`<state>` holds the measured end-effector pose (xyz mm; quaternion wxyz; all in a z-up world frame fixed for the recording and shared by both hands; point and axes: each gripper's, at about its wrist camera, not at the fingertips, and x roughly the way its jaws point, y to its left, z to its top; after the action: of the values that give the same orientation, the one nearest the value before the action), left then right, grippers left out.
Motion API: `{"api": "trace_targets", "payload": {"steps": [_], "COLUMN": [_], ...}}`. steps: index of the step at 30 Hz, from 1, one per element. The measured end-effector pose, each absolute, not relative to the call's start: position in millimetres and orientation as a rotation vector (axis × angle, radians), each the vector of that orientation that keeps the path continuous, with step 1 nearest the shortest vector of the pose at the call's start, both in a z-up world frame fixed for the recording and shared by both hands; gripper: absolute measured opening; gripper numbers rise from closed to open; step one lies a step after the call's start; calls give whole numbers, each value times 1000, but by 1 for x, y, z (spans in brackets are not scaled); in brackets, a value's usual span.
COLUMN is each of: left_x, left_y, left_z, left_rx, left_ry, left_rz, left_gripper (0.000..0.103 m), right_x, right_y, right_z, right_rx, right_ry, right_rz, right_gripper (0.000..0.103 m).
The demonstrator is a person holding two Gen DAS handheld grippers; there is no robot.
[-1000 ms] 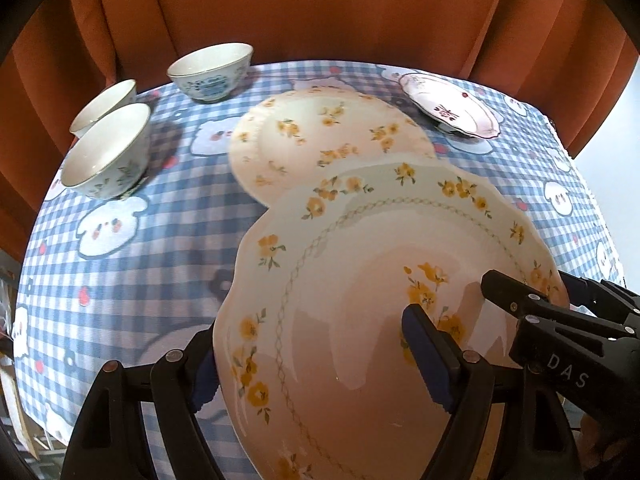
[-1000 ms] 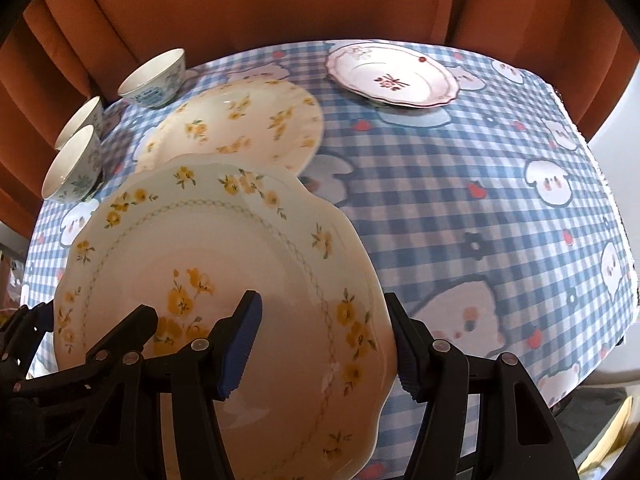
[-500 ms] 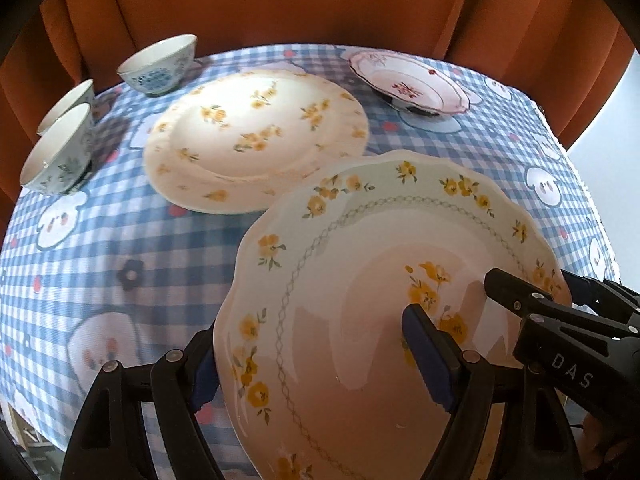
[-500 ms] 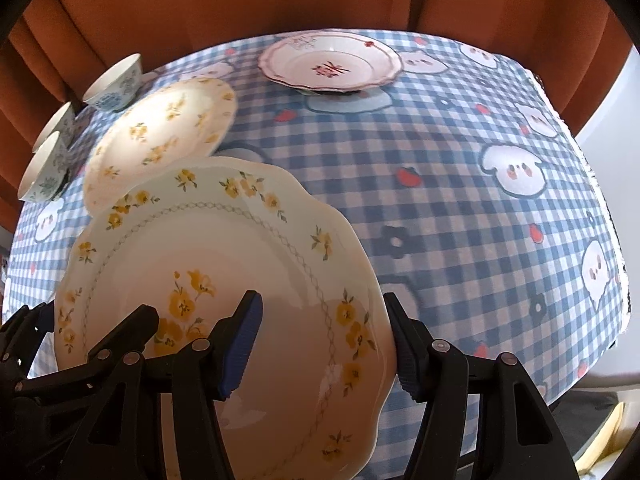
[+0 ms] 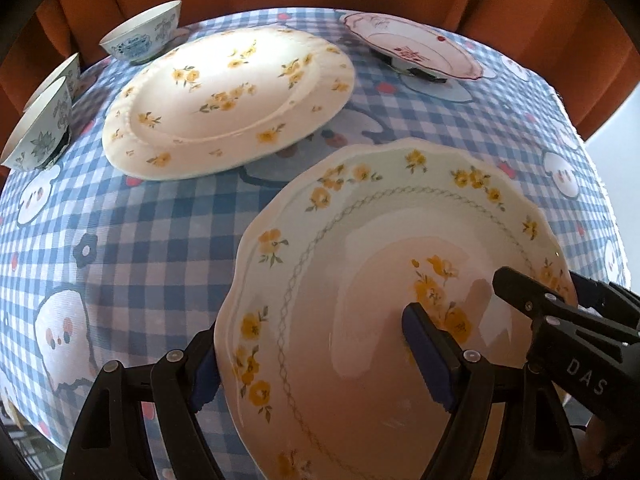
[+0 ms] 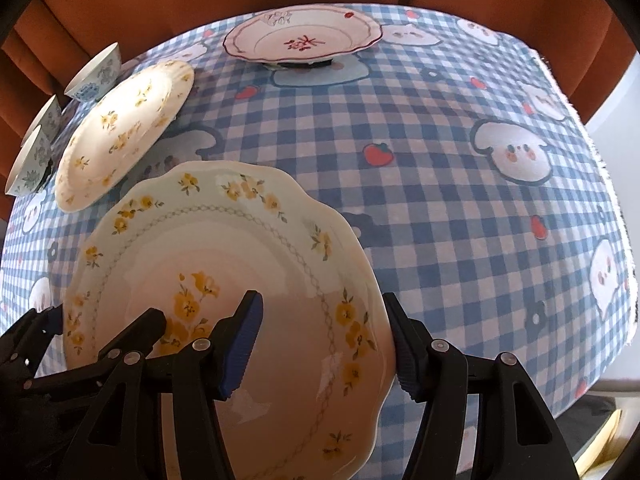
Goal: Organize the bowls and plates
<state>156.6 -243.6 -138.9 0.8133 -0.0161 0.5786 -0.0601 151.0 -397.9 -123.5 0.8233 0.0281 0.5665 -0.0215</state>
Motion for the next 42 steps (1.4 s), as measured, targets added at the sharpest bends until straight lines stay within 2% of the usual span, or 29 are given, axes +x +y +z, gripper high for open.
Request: {"api": "trace_targets", "payload": {"steps": [17, 20, 34, 39, 42], "left_x": [166, 164, 164, 171, 176], "left_y": [-249, -251, -210, -189, -175], "left_z": [-140, -137, -89, -81, -77], "left_rx": [7, 41, 35, 25, 20], "left_ry": [1261, 1284, 1162, 1144, 1136], "left_rz": [-82, -108, -173, -159, -152], "left_gripper": [85, 85, 85, 85, 85], "right_x": [161, 157, 141, 145, 149], "right_y": [-401, -403, -367, -342, -329], "right_z": [-131, -122, -76, -64, -59], "right_rx": [89, 116, 114, 126, 131], "right_ry": [1208, 1187, 1079, 1057, 1045], "right_rz": [-39, -40, -75, -68, -75], "right_gripper": [63, 64, 65, 77, 78]}}
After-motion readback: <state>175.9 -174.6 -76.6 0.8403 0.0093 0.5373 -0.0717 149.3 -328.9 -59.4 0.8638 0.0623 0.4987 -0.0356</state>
